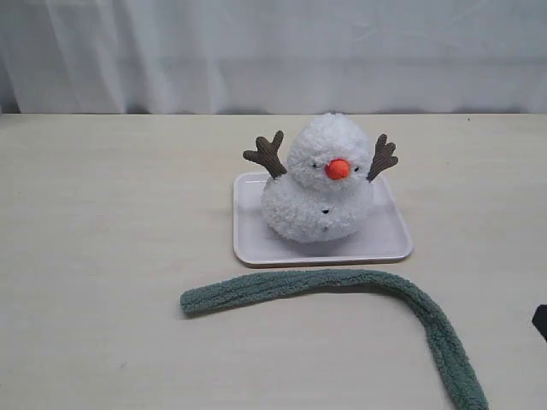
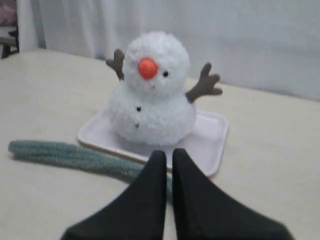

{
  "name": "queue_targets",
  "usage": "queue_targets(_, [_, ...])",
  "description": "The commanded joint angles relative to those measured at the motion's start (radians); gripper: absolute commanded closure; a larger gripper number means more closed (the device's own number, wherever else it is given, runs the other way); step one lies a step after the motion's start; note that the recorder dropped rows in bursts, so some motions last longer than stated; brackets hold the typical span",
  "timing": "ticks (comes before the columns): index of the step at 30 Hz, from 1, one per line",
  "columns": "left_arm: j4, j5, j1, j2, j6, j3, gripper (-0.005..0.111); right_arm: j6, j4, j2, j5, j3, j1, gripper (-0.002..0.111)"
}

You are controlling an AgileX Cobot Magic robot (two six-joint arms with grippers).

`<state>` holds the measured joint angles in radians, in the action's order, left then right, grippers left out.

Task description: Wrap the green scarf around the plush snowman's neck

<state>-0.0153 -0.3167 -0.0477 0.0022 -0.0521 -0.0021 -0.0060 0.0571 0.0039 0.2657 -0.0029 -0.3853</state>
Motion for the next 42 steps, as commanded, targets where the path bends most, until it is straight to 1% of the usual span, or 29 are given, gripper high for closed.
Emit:
queue_targets(1, [0.002, 0.008, 0.001, -0.002, 0.001, 0.002, 0.107, -0.009, 0.013, -0.004, -0.222, 0.003, -0.002, 0.104])
queue_targets(5, [0.002, 0.008, 0.001, -0.002, 0.001, 0.002, 0.107, -0.009, 0.01, -0.004, -0.388, 0.003, -0.002, 0.104])
queue_targets(6, [0.002, 0.008, 0.001, -0.002, 0.001, 0.002, 0.107, -0.009, 0.01, -0.004, -0.454, 0.003, -0.002, 0.104])
queue_targets(7, [0.002, 0.008, 0.001, -0.002, 0.001, 0.002, 0.107, 0.025, -0.002, -0.004, -0.57, 0.003, -0.002, 0.104])
queue_targets(8, [0.002, 0.008, 0.001, -0.002, 0.001, 0.002, 0.107, 0.094, -0.002, -0.004, -0.614, 0.003, -0.002, 0.104])
queue_targets(9, [0.002, 0.008, 0.001, -0.002, 0.001, 0.002, 0.107, 0.21, -0.002, -0.004, -0.691, 0.003, -0.002, 0.104])
queue_targets(10, [0.002, 0.008, 0.001, -0.002, 0.001, 0.002, 0.107, 0.216, -0.002, -0.004, -0.718, 0.003, -0.002, 0.104])
queue_targets(12, [0.002, 0.008, 0.001, -0.002, 0.001, 0.002, 0.107, 0.216, -0.002, -0.004, -0.601, -0.061, -0.002, 0.104])
queue_targets(13, [0.002, 0.008, 0.001, -0.002, 0.001, 0.002, 0.107, 0.193, -0.002, -0.004, -0.462, -0.134, -0.002, 0.104])
queue_targets(14, [0.002, 0.008, 0.001, -0.002, 0.001, 0.002, 0.107, 0.188, 0.0, -0.004, -0.387, -0.186, -0.002, 0.104])
queue_targets(16, [0.002, 0.008, 0.001, -0.002, 0.001, 0.002, 0.107, 0.144, 0.013, 0.017, -0.134, -0.325, 0.0, 0.104])
queue_targets(18, [0.002, 0.008, 0.001, -0.002, 0.001, 0.002, 0.107, 0.143, 0.12, 0.072, 0.145, -0.462, 0.002, 0.104])
queue_targets(21, [0.002, 0.008, 0.001, -0.002, 0.001, 0.002, 0.107, 0.152, 0.234, 0.117, 0.376, -0.578, 0.002, 0.104])
queue_targets(22, [0.002, 0.008, 0.001, -0.002, 0.001, 0.002, 0.107, 0.129, 0.205, 0.105, 0.418, -0.642, 0.002, 0.104])
queue_targets(23, [0.002, 0.008, 0.001, -0.002, 0.001, 0.002, 0.107, 0.071, 0.133, 0.076, 0.39, -0.661, 0.002, 0.104])
queue_targets(24, [0.002, 0.008, 0.001, -0.002, 0.001, 0.002, 0.107, -0.007, 0.025, -0.004, 0.291, -0.672, 0.014, 0.104])
queue_targets(25, [0.002, 0.008, 0.001, -0.002, 0.001, 0.002, 0.107, 0.006, 0.025, -0.004, 0.257, -0.67, 0.034, 0.104])
queue_targets(26, [-0.002, 0.006, 0.001, -0.002, 0.001, 0.002, 0.107, 0.037, 0.08, -0.004, 0.328, -0.7, 0.104, 0.104])
queue_targets(27, [0.005, 0.005, 0.001, -0.002, 0.001, 0.002, 0.107, 0.041, 0.081, -0.004, 0.332, -0.7, 0.145, 0.104])
queue_targets(28, [-0.007, 0.003, 0.001, -0.002, 0.001, 0.002, 0.107, -0.043, -0.01, -0.004, 0.3, -0.698, 0.271, 0.104])
queue_targets(30, [-0.007, 0.003, 0.001, -0.002, 0.001, 0.002, 0.107, -0.149, -0.157, -0.004, 0.263, -0.7, 0.409, 0.104])
queue_targets(31, [-0.007, 0.003, 0.001, -0.002, 0.001, 0.002, 0.107, -0.199, -0.218, -0.004, 0.248, -0.7, 0.466, 0.104])
queue_targets(33, [-0.007, 0.003, 0.001, -0.002, 0.001, 0.002, 0.107, -0.227, -0.351, -0.004, 0.233, -0.695, 0.523, 0.104])
queue_targets(35, [-0.007, 0.003, 0.001, -0.002, 0.001, 0.002, 0.107, -0.273, -0.43, 0.023, 0.239, -0.677, 0.547, 0.104])
queue_targets(37, [-0.007, 0.003, 0.001, -0.002, 0.001, 0.002, 0.107, -0.308, -0.457, 0.132, 0.318, -0.672, 0.543, 0.104])
queue_targets(42, [-0.007, 0.003, 0.001, -0.002, 0.001, 0.002, 0.107, -0.349, -0.46, 0.463, 0.534, -0.672, 0.474, 0.104])
